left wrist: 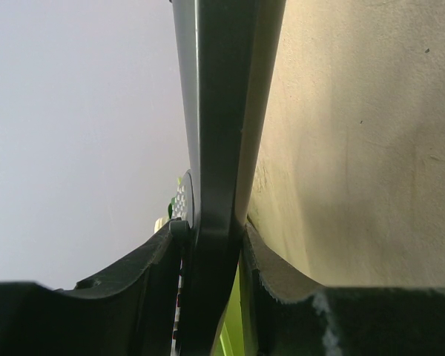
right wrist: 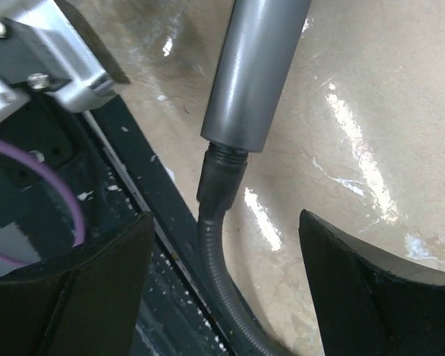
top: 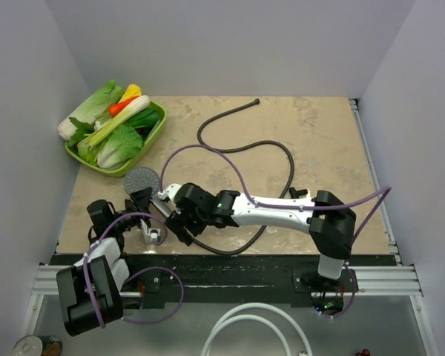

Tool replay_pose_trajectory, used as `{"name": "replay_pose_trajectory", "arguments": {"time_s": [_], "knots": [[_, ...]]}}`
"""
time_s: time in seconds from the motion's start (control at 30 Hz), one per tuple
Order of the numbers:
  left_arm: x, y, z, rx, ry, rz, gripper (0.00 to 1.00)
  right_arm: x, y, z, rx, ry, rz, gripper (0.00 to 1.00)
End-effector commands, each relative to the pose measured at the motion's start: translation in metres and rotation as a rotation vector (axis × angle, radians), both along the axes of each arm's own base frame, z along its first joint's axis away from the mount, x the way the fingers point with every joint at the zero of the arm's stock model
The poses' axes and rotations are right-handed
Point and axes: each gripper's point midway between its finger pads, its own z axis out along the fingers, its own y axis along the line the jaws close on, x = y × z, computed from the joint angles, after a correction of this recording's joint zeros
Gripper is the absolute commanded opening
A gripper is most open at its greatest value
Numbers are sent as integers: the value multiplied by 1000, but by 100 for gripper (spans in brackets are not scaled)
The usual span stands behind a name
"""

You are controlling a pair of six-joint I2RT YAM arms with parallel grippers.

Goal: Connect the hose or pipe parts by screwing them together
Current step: Install the bathroom fixture on the pipeline.

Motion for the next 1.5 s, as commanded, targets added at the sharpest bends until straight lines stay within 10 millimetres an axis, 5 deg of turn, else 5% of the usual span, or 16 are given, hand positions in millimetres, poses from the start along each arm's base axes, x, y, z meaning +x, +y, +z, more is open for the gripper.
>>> {"name": "replay_pose_trajectory", "arguments": {"time_s": [0.0, 0.33, 0.63, 0.8, 0.93, 1.27, 1.43, 1.47], "knots": [[-74, -48, -48, 322, -311, -255, 0, 10, 14, -3, -37, -87, -17, 80], [-76, -49, -50, 318, -302, -257, 0, 21, 37, -13, -31, -107, -37, 66], [-75, -48, -50, 322, -300, -254, 0, 21, 46, -17, -21, -91, -16, 21], [-76, -49, -50, 311, -301, -260, 0, 16, 51, -19, 26, -3, 22, 10], [-76, -50, -49, 308, -305, -262, 0, 19, 57, -13, 155, 160, 62, 8], [-75, -50, -46, 314, -321, -263, 0, -27, 75, 12, 534, 691, 341, 13], [-75, -50, -46, 315, -324, -264, 0, -25, 75, 8, 623, 799, 313, 17], [-75, -49, -46, 316, -325, -263, 0, -21, 78, 20, 685, 816, 307, 17]]}}
